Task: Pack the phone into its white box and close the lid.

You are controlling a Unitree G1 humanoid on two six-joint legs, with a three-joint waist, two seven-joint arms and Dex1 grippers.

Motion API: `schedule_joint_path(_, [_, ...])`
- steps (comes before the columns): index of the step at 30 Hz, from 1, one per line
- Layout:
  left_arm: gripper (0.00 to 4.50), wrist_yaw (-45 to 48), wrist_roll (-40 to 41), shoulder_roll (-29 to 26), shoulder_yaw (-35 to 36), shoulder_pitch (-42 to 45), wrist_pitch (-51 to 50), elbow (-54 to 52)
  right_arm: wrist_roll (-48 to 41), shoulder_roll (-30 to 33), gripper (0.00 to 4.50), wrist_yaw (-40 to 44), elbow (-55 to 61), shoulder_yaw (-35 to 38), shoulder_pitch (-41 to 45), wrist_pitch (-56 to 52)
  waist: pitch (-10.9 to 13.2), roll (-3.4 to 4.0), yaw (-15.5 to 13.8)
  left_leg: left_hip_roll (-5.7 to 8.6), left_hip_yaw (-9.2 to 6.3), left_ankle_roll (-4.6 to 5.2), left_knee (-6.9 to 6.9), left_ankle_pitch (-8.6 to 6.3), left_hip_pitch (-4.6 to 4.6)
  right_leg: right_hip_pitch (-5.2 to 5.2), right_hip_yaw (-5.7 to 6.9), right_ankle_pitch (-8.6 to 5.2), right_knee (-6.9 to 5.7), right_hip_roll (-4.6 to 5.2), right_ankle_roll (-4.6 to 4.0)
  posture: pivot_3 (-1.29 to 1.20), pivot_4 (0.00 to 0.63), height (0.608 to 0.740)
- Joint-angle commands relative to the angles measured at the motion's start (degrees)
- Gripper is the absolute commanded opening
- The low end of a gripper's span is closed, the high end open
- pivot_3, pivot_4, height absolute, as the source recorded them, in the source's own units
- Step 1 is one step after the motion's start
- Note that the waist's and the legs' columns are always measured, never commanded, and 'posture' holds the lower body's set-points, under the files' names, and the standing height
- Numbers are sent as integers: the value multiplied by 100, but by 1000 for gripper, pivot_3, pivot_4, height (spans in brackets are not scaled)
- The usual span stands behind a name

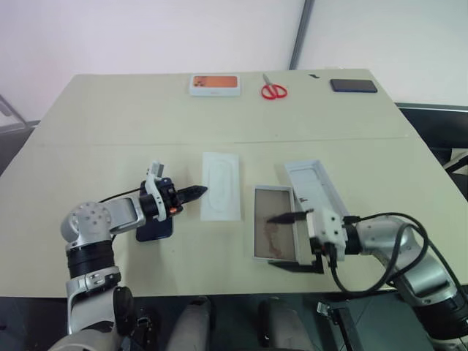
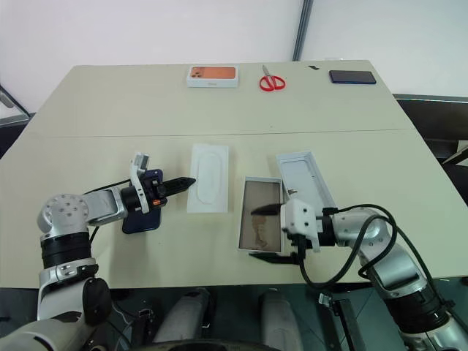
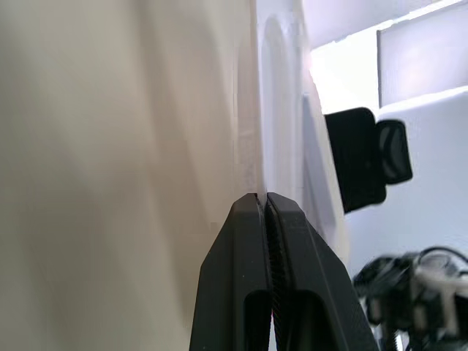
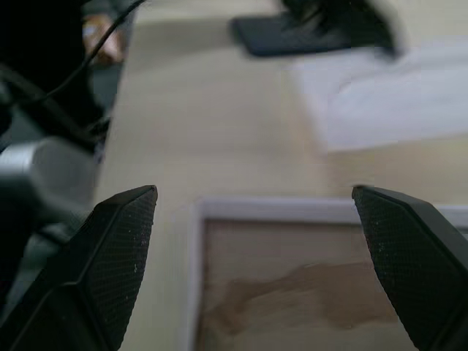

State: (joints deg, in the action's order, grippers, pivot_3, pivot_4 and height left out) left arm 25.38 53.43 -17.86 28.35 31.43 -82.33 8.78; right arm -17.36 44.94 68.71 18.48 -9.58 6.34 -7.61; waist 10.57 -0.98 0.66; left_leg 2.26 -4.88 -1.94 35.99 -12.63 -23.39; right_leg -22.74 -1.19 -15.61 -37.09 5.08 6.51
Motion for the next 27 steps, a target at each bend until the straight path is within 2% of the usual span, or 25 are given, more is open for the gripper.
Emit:
schedule_joint_path(1, [38,-100,227,26,174,176,-32,-75,270,66,4500,138,-97,-121,46,442,0,-1,-1,0,0,0,1,0,0,1,0,0,0,0,0,0,150,740])
schedule_joint_path(3, [38,-139,205,45,105,186,34,-111,537,54,4500,169,-360,-285,125,695,0,-1,-1,0,-1,-1,-1,0,1,1,0,0,0,-1,1,0,150,740])
schedule_joint_path(6, [0,-236,273,140,121,237,49,-146,722,-40,3594,138,-663,-399,266,897,1,-2,-2,1,0,-2,0,1,0,1,0,0,0,0,1,0,150,740])
schedule_joint_path(12, [0,-440,390,268,247,319,76,-113,1035,-188,434,137,-1051,-631,504,1237,1,-3,-2,1,-1,-4,-1,2,1,0,0,0,-2,-2,1,0,150,740])
schedule_joint_path(13, [0,-446,416,278,248,325,91,-123,1022,-257,24,108,-1084,-644,562,1225,1,-3,5,1,-2,-4,-1,2,1,0,1,0,-1,-2,1,0,150,740])
schedule_joint_path(23, [0,-656,595,430,283,464,112,-21,1487,-1164,24,-373,-1924,-905,1706,1456,2,-4,7,2,-3,-12,-1,7,1,-1,1,0,-3,-3,2,0,150,740])
schedule_joint_path(27, [0,-710,523,500,195,438,257,-59,1708,-1346,24,-514,-2235,-1014,1895,1390,2,-4,-2,4,-3,-20,-2,11,1,-1,0,1,-3,-2,2,0,150,740])
